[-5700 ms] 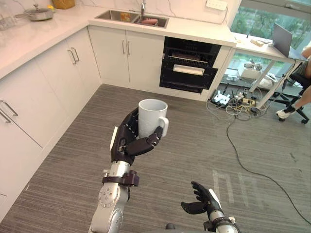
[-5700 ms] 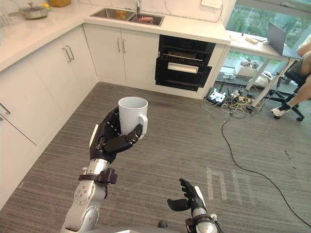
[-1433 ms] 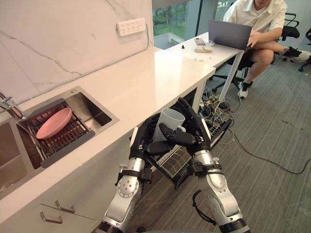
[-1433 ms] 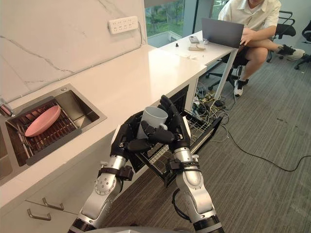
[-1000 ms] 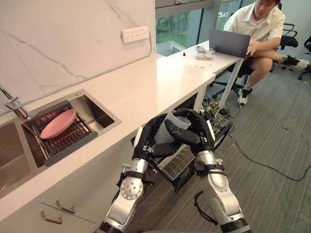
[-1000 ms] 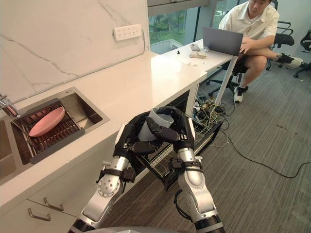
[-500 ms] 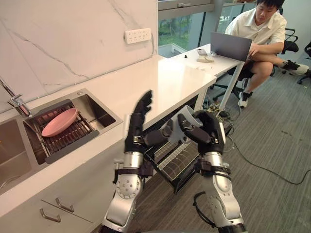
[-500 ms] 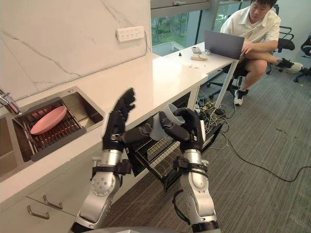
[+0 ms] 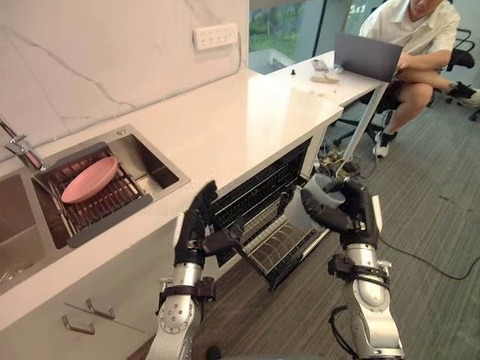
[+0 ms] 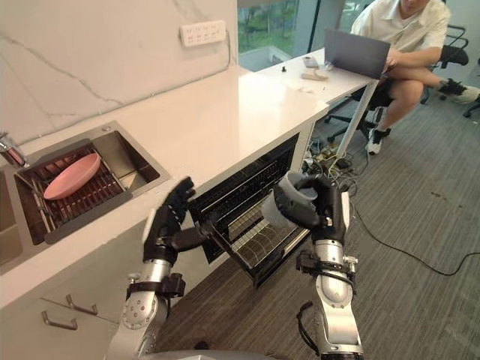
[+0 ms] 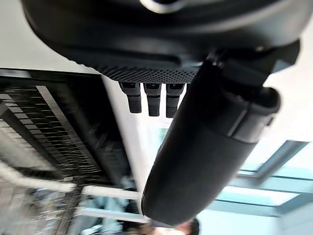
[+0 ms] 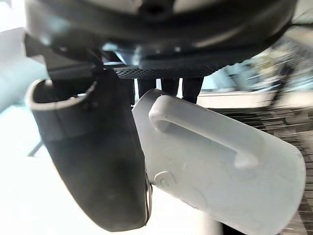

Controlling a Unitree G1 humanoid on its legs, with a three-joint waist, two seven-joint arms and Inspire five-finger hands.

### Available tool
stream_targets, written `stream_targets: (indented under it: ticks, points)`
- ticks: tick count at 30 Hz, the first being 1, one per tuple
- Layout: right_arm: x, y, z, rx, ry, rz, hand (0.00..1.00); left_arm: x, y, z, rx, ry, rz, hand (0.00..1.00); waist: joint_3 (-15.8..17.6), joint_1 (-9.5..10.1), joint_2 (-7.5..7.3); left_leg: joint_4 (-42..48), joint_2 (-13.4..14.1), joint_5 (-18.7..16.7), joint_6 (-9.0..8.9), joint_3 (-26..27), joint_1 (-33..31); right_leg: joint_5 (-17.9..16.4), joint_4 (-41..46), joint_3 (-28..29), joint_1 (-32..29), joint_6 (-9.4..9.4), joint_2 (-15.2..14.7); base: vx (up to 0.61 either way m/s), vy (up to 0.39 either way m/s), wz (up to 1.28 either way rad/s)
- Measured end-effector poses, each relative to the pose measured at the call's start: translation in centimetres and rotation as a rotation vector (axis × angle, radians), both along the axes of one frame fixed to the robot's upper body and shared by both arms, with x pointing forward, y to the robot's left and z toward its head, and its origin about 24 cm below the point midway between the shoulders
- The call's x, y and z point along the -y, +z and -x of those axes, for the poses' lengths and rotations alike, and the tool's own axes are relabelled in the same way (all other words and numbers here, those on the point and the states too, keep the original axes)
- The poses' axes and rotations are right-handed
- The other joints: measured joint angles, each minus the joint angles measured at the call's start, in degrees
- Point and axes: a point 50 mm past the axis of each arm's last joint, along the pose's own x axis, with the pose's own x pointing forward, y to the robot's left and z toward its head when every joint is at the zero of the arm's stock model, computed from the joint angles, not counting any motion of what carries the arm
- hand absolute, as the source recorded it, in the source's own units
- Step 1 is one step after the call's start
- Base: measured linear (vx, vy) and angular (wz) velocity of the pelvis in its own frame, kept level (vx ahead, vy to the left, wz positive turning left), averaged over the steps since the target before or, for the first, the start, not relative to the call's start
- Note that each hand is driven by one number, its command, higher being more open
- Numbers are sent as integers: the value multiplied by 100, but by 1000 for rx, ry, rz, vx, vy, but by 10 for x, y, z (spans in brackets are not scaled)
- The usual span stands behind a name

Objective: Walk over to the sink, pick up the cup, carry it to the dishwasher, place the cup inside the dishwasher, then close the dishwasher door

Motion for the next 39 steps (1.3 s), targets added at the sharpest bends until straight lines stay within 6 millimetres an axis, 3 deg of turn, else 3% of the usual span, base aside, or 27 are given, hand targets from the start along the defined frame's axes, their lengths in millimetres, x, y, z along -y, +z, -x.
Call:
stream_targets:
  ticks: [3, 7, 10, 15, 16, 21, 31, 39]
  points:
    - [9, -16, -13, -99, -2, 89, 30, -11, -19, 4, -85, 9, -37, 90, 501, 79, 43, 356, 28, -33, -4, -168, -437, 11, 161, -141, -269, -19, -6, -97, 14, 27]
    - [12, 2, -42, -32, -8, 176, 30, -28, -38, 9, -174, 60, -61, 90, 853, 267, 89, 612, 33, -39, -12, -351, -801, -52, 455, -311, -548, -65, -2, -103, 3, 25]
    - [16, 12, -59, -14, -47, 220, 30, -39, -41, 9, -189, 102, -74, 90, 1141, 445, 145, 684, -2, -65, 5, -460, -1037, -229, 872, -532, -814, -74, -85, -131, 11, 42]
    - [18, 2, -68, -99, -75, 246, 30, -59, -45, 9, -211, 208, -87, 90, 1366, 740, 163, 741, -1, 57, 42, -235, -1337, -525, 1404, -812, -1170, -49, -291, -34, 6, 35]
    - [17, 6, -71, -87, -79, 250, 90, -63, -44, 8, -207, 229, -89, 90, 1439, 783, 161, 764, -12, 68, 31, -233, -1382, -547, 1463, -809, -1227, -51, -309, 12, 10, 6]
    - [14, 25, -86, -22, -110, 248, 90, -71, -44, 2, -205, 302, -76, 90, 1608, 801, 148, 789, -69, 112, 24, -256, -1464, -662, 1625, -827, -1328, -50, -392, 29, 7, 6]
    - [16, 22, -85, -49, -215, 237, 90, -66, -50, 2, -226, 341, -26, 90, 1627, 777, 142, 828, -24, 49, -26, -229, -1396, -821, 1792, -797, -1338, -103, -373, 10, -9, -2]
    - [10, 18, -61, -25, -222, 196, 90, -61, -57, 4, -253, 339, -6, 90, 1689, 737, 141, 823, 29, -34, -54, -133, -1158, -847, 1739, -697, -1139, -118, -326, 10, -6, -6]
